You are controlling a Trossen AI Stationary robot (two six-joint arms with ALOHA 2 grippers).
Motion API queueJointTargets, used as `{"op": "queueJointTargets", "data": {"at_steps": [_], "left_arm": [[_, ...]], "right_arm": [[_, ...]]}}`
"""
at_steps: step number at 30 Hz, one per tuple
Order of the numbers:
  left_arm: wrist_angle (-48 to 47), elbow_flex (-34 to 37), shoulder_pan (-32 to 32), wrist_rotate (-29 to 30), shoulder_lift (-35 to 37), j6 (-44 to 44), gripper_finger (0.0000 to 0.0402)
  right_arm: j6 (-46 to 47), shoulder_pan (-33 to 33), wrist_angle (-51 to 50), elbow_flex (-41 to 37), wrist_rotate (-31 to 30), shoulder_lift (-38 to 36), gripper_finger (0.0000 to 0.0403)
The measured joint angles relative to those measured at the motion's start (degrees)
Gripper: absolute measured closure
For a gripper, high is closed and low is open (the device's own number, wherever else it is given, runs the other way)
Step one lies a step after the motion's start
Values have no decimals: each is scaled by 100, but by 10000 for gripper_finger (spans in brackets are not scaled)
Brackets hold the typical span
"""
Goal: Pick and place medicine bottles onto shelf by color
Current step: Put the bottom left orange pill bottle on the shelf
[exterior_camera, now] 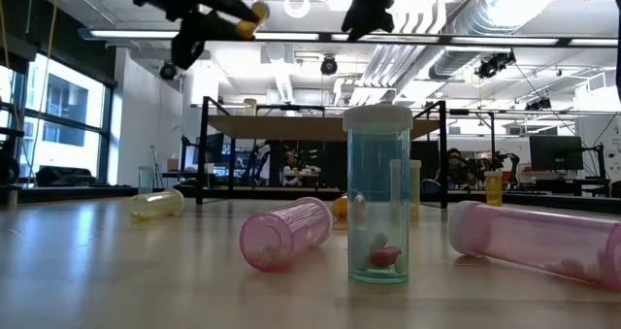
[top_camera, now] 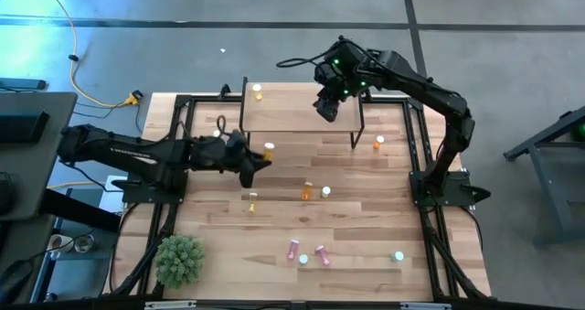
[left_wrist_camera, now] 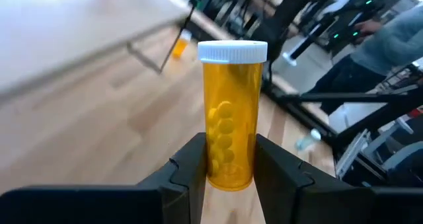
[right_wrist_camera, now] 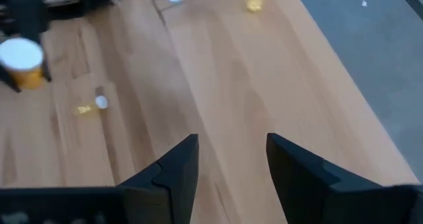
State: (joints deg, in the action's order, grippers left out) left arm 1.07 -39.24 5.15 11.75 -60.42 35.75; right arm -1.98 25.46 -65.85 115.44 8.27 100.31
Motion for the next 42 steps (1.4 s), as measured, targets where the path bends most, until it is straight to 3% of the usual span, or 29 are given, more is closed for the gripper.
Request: {"op": "queueJointTargets", "data": {"at_steps": [12, 26, 33, 42], "left_arm": [[755, 0, 738, -400, -4, -1831, 305], [1114, -135, 887, -486, -20, -3176, 305], [1037, -604, 874, -512, -298, -3586, 305], [944, -987, 868, -513, -478, -3714, 305]], "right_arm": [[-479, -494, 1310, 0, 1619, 11, 194], [-1056, -1191, 2291, 0, 1588, 82, 194], [-1161, -1402, 2480, 0, 667, 127, 194], [-853, -1426, 2460, 0, 616, 127, 194]]}}
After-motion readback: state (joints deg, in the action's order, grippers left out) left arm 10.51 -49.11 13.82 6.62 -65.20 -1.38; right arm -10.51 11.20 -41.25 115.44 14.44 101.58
